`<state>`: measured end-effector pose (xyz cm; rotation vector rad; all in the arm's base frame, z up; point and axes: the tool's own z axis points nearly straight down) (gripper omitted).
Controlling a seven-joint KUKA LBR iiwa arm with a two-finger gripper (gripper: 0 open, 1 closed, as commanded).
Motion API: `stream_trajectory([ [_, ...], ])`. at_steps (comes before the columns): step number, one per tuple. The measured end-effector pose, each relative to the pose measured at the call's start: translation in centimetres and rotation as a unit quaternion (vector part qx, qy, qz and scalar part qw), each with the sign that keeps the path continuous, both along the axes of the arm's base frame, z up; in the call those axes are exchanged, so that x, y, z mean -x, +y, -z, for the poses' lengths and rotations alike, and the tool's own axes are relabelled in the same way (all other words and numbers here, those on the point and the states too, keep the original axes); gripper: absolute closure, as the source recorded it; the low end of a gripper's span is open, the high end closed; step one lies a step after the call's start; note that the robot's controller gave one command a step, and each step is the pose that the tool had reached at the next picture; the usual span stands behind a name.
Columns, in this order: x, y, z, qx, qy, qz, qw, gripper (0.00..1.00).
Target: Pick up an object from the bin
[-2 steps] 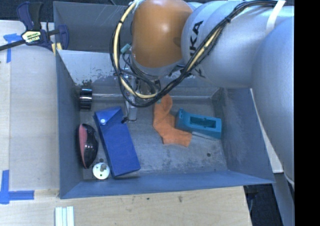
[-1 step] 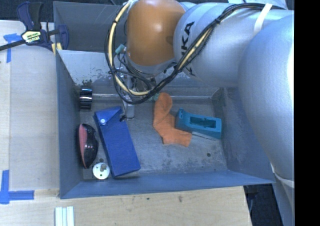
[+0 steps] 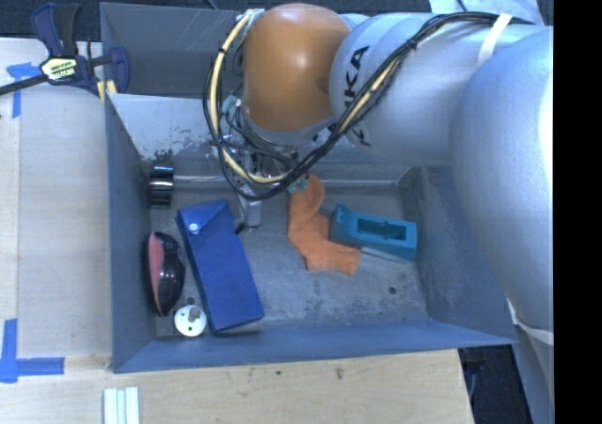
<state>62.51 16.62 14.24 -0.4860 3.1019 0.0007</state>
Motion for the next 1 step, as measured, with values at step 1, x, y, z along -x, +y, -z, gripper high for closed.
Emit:
stream_trajectory([
  [1,-0.09,0.54,7.38,0.001,0.0036,0.026,0.9997,0.00],
])
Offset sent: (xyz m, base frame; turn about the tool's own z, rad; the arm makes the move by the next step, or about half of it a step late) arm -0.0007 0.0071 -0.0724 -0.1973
